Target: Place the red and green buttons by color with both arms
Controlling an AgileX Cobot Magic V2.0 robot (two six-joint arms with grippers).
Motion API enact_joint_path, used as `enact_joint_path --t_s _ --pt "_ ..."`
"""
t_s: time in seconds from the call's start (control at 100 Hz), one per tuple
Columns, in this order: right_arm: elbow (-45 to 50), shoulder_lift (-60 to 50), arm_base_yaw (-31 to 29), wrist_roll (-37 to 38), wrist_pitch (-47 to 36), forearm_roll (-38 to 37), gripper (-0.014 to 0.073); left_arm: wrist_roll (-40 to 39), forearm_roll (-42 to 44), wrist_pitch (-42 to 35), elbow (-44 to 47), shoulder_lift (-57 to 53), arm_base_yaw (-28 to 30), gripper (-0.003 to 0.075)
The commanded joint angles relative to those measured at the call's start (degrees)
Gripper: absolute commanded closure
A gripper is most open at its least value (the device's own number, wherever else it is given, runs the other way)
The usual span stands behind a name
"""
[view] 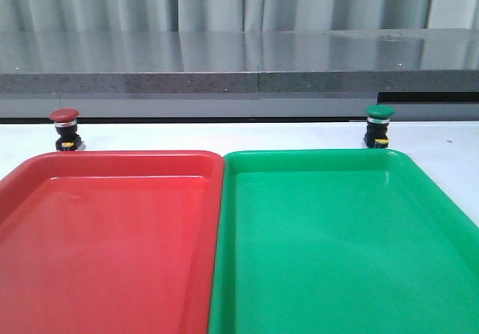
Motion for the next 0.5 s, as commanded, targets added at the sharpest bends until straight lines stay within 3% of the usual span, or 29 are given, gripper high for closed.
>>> enact_joint_path --t_s 0.0,0.49 --pt "-0.89 -1.13 -0.41 -0.4 -5.08 -0.43 0.066 -0.26 0.01 -4.94 1.46 -1.71 0.15 0.0739" --pt "-0.89 -1.13 -0.41 -0.4 -5.08 -0.43 0.066 -0.26 0.01 -4.7 -1.08 -1.71 0.15 0.0739"
